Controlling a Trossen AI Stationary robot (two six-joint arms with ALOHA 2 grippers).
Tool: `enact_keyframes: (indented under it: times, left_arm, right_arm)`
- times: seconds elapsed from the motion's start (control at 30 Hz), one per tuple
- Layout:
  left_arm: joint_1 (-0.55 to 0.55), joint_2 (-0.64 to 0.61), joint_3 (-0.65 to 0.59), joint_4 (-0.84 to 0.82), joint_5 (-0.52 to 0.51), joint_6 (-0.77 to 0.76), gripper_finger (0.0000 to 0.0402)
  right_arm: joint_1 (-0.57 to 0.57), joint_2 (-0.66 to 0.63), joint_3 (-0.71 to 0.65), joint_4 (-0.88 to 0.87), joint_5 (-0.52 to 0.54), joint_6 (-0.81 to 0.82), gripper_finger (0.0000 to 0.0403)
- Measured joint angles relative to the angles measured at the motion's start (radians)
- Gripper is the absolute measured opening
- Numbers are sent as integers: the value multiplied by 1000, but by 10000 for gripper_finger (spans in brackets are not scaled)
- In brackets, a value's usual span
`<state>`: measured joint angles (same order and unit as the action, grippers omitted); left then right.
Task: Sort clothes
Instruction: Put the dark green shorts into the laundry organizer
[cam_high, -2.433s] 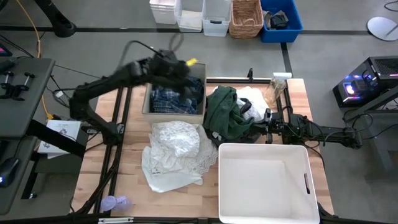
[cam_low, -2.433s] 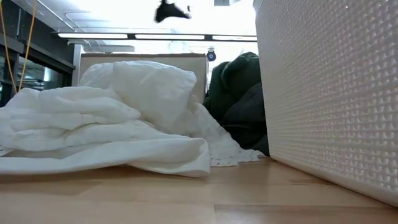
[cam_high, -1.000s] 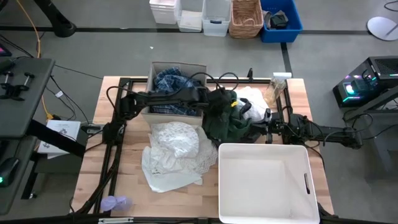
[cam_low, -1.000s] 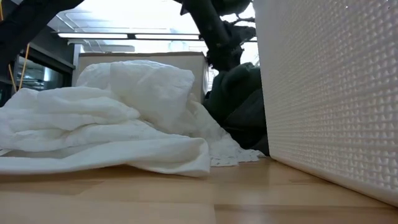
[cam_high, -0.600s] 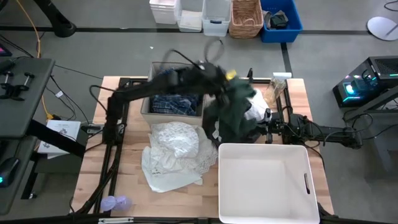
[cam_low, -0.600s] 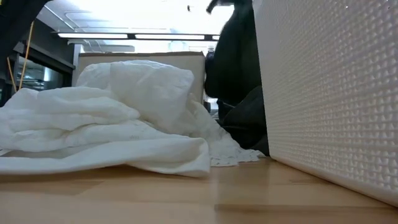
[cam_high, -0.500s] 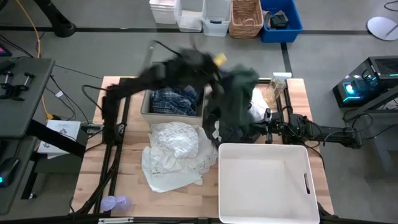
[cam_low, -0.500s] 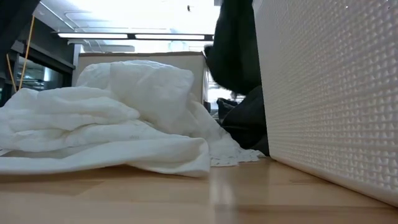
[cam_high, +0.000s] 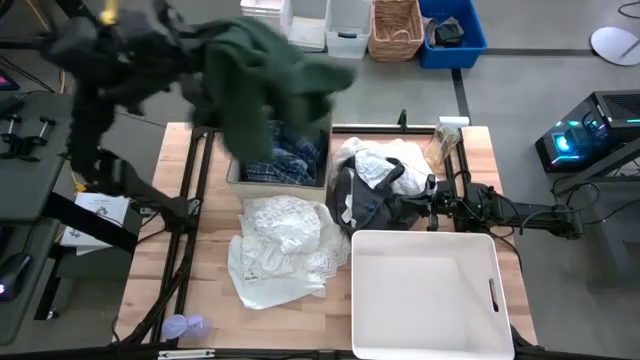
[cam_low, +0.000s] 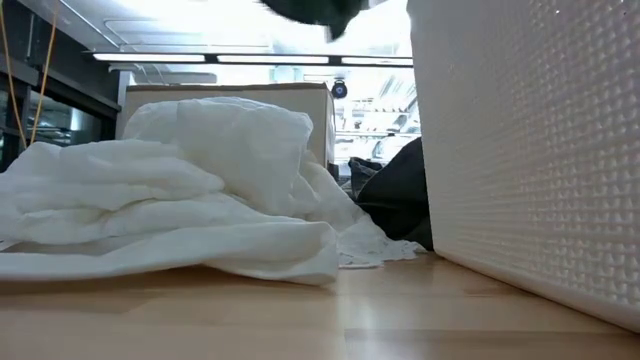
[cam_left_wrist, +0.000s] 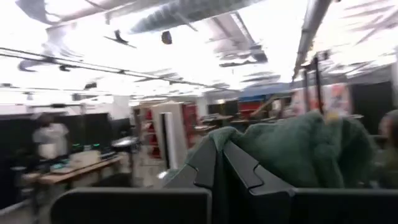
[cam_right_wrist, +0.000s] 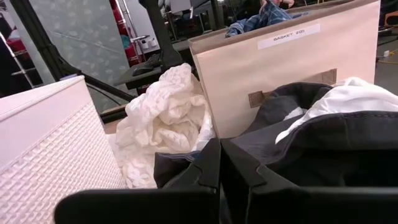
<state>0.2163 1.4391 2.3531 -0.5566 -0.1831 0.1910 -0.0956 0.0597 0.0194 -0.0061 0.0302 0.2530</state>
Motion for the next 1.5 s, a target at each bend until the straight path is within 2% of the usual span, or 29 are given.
enact_keyframes:
  times: [0.1,0.2,0.33,0.53,0.77,1.13,1.4,1.5]
  left_arm:
    - [1,-24,0,-59,-47,-1,0]
    - [3,-18,-2,-118,-50,-18,0]
    - [7,13,-39,-118,-32,-38,0]
    - [30,34,-137,-17,-35,-15,0]
    - [55,20,-299,-11,-41,-48,0]
    - [133,-207,-565,89,-97,-60,0]
    - [155,-365,-787,28,-122,-144,0]
    - [154,-441,-852,20,-173,-176,0]
  right_arm:
    - [0,0,0,0,0,0,1]
    - [0,0,0,0,0,0,1]
    - [0,0,0,0,0,0,1]
    - [0,0,0,0,0,0,1]
    - [0,0,0,0,0,0,1]
    - [0,0,0,0,0,0,1]
    - [0,0,0,0,0,0,1]
    - [0,0,0,0,0,0,1]
